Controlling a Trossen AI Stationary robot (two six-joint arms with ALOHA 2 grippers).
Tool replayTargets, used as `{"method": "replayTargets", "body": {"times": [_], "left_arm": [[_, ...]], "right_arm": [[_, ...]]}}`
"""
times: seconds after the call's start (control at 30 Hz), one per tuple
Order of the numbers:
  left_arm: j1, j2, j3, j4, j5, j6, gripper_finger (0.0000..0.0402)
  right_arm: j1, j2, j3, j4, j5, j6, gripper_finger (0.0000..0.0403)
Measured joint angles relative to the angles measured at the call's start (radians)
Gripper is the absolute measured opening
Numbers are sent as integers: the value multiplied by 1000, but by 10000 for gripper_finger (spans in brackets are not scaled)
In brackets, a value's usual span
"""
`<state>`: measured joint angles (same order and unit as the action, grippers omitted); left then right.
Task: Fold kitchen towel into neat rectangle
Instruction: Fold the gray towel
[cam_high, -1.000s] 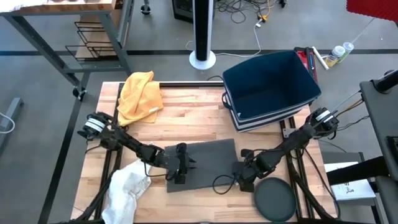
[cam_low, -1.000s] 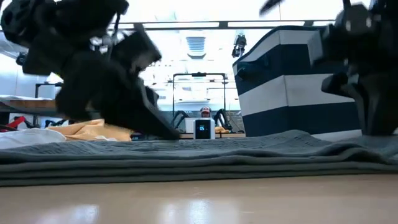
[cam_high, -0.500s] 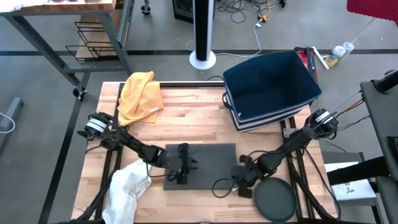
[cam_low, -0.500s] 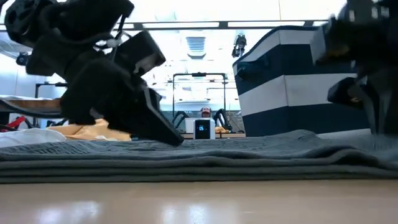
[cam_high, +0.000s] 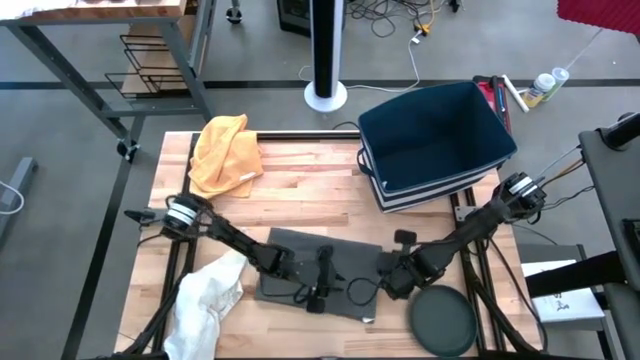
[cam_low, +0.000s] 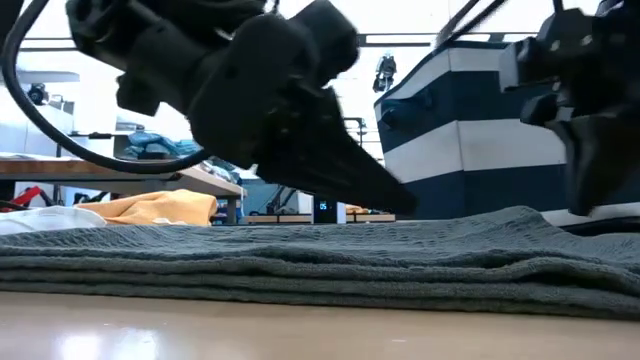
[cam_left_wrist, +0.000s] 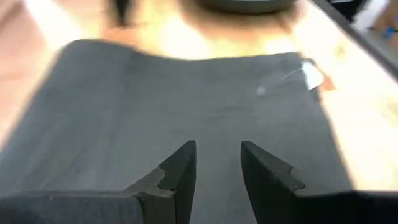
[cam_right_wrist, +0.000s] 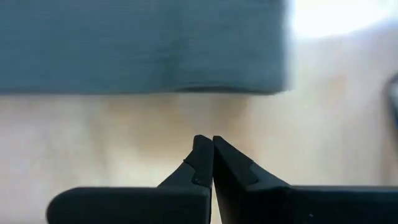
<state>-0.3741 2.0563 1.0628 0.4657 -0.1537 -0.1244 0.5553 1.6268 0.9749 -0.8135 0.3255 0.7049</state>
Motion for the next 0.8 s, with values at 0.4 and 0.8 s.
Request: {"method": "replayTargets", "body": {"times": [0.4, 0.8], "left_arm": [[-51, 120, 168, -131, 104, -14, 119], [-84, 126, 148, -118, 102, -59, 119]], "right_arm": [[-131, -37, -75, 136, 127, -152, 0], [-144, -65, -143, 234, -2, -166, 0]]}}
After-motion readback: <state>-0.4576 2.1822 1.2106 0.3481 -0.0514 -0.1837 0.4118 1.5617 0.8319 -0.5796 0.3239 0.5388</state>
